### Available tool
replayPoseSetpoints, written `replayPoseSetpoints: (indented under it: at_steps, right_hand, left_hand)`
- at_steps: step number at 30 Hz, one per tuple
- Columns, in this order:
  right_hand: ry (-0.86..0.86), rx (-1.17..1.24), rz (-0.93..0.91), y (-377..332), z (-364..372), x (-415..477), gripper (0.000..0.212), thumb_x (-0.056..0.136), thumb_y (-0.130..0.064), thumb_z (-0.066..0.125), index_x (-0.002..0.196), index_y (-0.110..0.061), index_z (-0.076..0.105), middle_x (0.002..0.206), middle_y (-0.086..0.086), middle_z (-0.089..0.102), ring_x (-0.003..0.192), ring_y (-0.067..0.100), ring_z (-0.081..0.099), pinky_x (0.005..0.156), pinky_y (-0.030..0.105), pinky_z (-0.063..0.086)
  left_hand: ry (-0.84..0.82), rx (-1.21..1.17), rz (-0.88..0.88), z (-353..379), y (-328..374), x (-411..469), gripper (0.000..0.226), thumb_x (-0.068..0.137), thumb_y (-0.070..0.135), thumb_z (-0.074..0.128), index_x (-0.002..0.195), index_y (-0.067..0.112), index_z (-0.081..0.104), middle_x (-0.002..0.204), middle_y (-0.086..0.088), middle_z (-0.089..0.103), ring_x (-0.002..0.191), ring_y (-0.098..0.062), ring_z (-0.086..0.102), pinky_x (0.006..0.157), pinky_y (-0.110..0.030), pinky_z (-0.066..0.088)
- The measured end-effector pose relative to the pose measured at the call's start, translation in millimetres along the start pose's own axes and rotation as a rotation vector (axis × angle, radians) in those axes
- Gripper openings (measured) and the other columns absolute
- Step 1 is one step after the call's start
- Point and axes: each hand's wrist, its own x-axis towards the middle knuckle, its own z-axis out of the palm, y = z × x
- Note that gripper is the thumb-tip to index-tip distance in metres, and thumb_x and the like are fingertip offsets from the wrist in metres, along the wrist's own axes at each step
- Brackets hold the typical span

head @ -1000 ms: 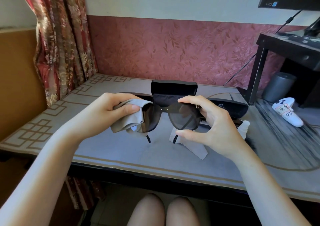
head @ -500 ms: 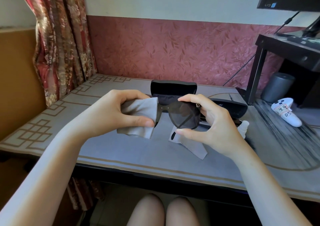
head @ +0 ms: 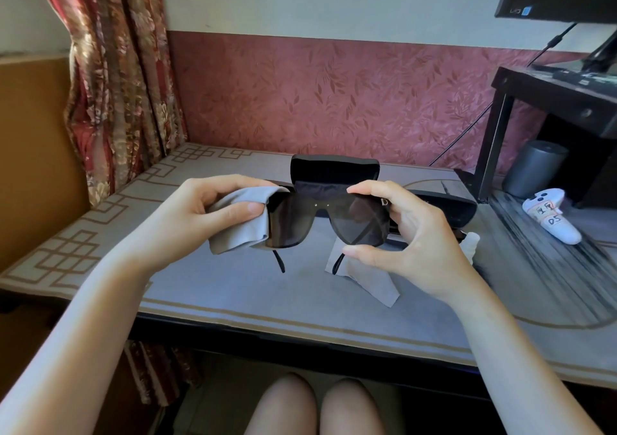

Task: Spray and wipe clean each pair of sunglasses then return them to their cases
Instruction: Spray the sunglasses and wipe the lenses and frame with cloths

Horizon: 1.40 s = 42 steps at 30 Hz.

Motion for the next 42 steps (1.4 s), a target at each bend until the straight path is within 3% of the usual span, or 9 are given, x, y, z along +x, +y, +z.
replayPoseSetpoints:
  at_steps: [4, 9, 15, 23, 28, 33, 36, 39, 42]
  right_hand:
    - [0.006, -0.006, -0.01, -2, -1, 2, 0.057, 0.07, -0.03, 0.081, 0.121, -0.029, 0.058, 0.112, -0.013, 0.061, 0.111, 0.019, 0.057, 0.099, 0.046, 0.045]
    - [0.021, 0.009, -0.005, -1, 0, 1, 0.057, 0.069, -0.03, 0.081, 0.121, -0.029, 0.059, 0.111, -0.014, 0.061, 0.109, 0.02, 0.058, 0.098, 0.046, 0.047]
    - [0.017, 0.015, 0.019, 1, -2, -1, 0.058, 0.068, -0.03, 0.082, 0.121, -0.03, 0.059, 0.114, -0.012, 0.061, 0.112, 0.021, 0.057, 0.098, 0.05, 0.046]
    - [-0.007, -0.025, 0.005, -1, -1, -3, 0.057, 0.068, -0.033, 0.082, 0.12, -0.034, 0.058, 0.111, -0.008, 0.06, 0.113, 0.022, 0.056, 0.099, 0.052, 0.044]
    - [-0.021, -0.03, 0.014, 1, -1, -4, 0.058, 0.069, -0.033, 0.082, 0.121, -0.032, 0.058, 0.113, -0.008, 0.06, 0.115, 0.022, 0.055, 0.1, 0.05, 0.044]
    - [-0.021, -0.04, 0.025, 6, -2, -5, 0.057, 0.07, -0.032, 0.081, 0.122, -0.031, 0.057, 0.115, -0.011, 0.06, 0.117, 0.021, 0.055, 0.102, 0.048, 0.043]
    - [0.02, -0.021, 0.034, 9, -7, -6, 0.057, 0.069, -0.034, 0.08, 0.121, -0.032, 0.058, 0.115, -0.013, 0.061, 0.116, 0.018, 0.056, 0.102, 0.046, 0.044]
    - [0.083, -0.007, 0.028, 13, -14, -6, 0.056, 0.067, -0.034, 0.081, 0.118, -0.035, 0.058, 0.116, -0.016, 0.063, 0.115, 0.015, 0.058, 0.104, 0.041, 0.045]
    - [0.136, 0.003, 0.031, 18, -17, -4, 0.056, 0.066, -0.033, 0.082, 0.117, -0.035, 0.059, 0.116, -0.014, 0.064, 0.114, 0.015, 0.06, 0.103, 0.042, 0.046]
  left_hand:
    - [-0.004, -0.07, -0.014, 0, -3, -2, 0.028, 0.081, 0.025, 0.066, 0.105, 0.039, 0.071, 0.108, 0.01, 0.072, 0.1, -0.005, 0.067, 0.079, -0.013, 0.05]
    - [-0.049, -0.124, -0.016, 3, -3, -2, 0.057, 0.054, 0.027, 0.082, 0.11, 0.031, 0.068, 0.115, 0.007, 0.069, 0.107, -0.008, 0.065, 0.082, -0.017, 0.051]
    - [-0.003, -0.037, -0.007, 9, 1, -1, 0.055, 0.05, 0.035, 0.083, 0.103, 0.036, 0.069, 0.11, 0.014, 0.07, 0.103, -0.004, 0.066, 0.081, -0.015, 0.052]
    - [0.09, -0.103, -0.042, 11, -2, 4, 0.016, 0.073, 0.026, 0.082, 0.087, 0.022, 0.076, 0.087, 0.006, 0.076, 0.077, -0.006, 0.07, 0.06, -0.016, 0.054]
    - [0.156, 0.002, -0.063, 16, 0, 6, 0.015, 0.077, 0.035, 0.063, 0.073, 0.023, 0.071, 0.064, 0.01, 0.067, 0.058, -0.001, 0.059, 0.053, -0.01, 0.043]
    - [0.301, 0.074, -0.046, 19, -2, 11, 0.015, 0.088, 0.027, 0.063, 0.079, 0.02, 0.072, 0.072, -0.003, 0.068, 0.066, -0.006, 0.057, 0.057, -0.013, 0.042]
    - [0.528, 0.113, -0.001, 13, -6, 12, 0.01, 0.09, 0.023, 0.064, 0.084, 0.027, 0.072, 0.075, 0.012, 0.072, 0.073, -0.004, 0.062, 0.068, -0.028, 0.05]
    - [0.66, 0.173, 0.033, 6, -12, 5, 0.016, 0.091, 0.025, 0.063, 0.082, 0.037, 0.067, 0.071, 0.026, 0.068, 0.069, 0.007, 0.058, 0.066, -0.017, 0.046]
    - [0.658, 0.215, -0.03, 10, -26, -3, 0.017, 0.09, 0.025, 0.065, 0.077, 0.036, 0.067, 0.069, 0.022, 0.067, 0.064, 0.008, 0.054, 0.058, -0.01, 0.04]
